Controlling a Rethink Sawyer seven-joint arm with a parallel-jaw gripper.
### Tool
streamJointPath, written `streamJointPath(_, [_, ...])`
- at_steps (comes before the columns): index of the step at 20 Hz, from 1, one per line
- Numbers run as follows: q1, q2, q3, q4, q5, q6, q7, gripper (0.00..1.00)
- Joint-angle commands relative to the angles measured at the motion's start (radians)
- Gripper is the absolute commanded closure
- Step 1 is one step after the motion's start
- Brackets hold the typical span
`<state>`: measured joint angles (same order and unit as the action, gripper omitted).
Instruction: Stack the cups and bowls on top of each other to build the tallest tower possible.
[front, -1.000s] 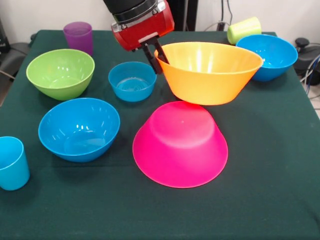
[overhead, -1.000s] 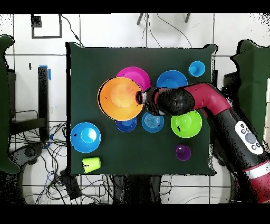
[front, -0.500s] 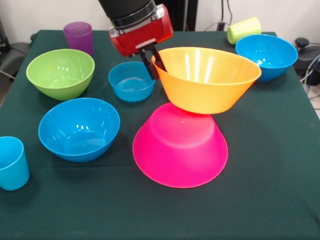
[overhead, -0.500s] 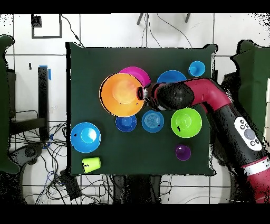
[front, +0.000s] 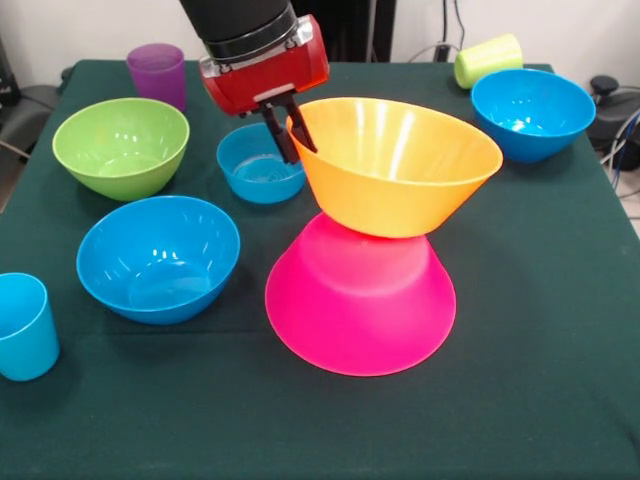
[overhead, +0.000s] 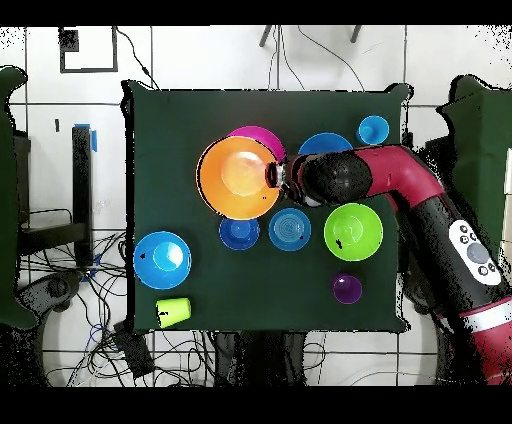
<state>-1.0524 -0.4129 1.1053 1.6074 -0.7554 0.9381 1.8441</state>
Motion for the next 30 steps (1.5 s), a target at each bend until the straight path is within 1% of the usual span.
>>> streamJointPath(1, [0.045, -0.006, -0.094, -0.060, -0.013, 0.117, -0.299, 1.00])
streamJointPath(9, [0.044, 0.000, -0.102, -0.060, -0.014, 0.111, -0.300, 1.00])
streamJointPath(14, [0.051, 0.028, -0.114, -0.074, -0.017, 0.110, -0.308, 1.00])
streamJointPath(18, [0.054, 0.029, -0.120, -0.074, -0.017, 0.106, -0.304, 1.00])
streamJointPath(26, [0.071, 0.054, -0.136, -0.097, -0.016, 0.094, -0.299, 1.00])
streamJointPath(30, [0.058, 0.071, -0.131, -0.076, -0.001, 0.068, -0.283, 1.00])
